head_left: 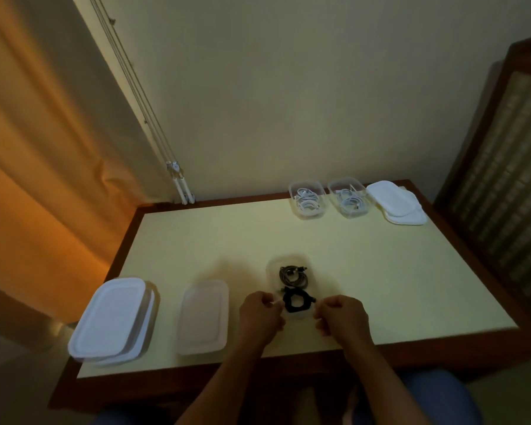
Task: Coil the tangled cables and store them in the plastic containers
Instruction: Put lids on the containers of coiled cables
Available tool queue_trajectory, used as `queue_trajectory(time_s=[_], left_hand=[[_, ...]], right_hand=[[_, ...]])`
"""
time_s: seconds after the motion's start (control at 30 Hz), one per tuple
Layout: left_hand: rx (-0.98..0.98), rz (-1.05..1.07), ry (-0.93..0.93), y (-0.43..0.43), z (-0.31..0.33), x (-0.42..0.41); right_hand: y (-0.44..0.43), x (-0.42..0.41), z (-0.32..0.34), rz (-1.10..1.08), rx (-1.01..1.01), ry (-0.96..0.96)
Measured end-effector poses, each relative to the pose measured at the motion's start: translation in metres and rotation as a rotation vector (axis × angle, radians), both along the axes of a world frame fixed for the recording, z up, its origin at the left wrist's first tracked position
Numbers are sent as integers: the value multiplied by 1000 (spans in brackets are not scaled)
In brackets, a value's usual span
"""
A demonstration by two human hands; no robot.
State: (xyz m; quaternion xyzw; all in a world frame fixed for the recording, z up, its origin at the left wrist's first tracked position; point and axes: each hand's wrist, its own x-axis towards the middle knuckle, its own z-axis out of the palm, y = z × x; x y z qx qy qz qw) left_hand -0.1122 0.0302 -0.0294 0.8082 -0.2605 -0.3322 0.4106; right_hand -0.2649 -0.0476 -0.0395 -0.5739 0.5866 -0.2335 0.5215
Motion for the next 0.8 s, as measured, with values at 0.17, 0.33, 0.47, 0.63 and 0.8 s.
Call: queue_trajectory(time_s=[0.17, 0.33, 0.47, 0.63, 0.8], left_hand=[[36, -26, -38, 19, -2, -16], [98, -102, -155, 16, -1, -11], [106, -86, -301, 10, 6, -2], [-37, -62, -395, -13, 10, 2], [-186, -195, -407, -63, 15, 2]], right_hand=[[15, -21, -4, 11, 10, 1], [8, -27, -1, 14, -14, 5], [-10, -33, -2, 35, -101, 75], [-39, -45, 5, 31, -200, 70], [-85, -61, 14, -15, -297, 47]])
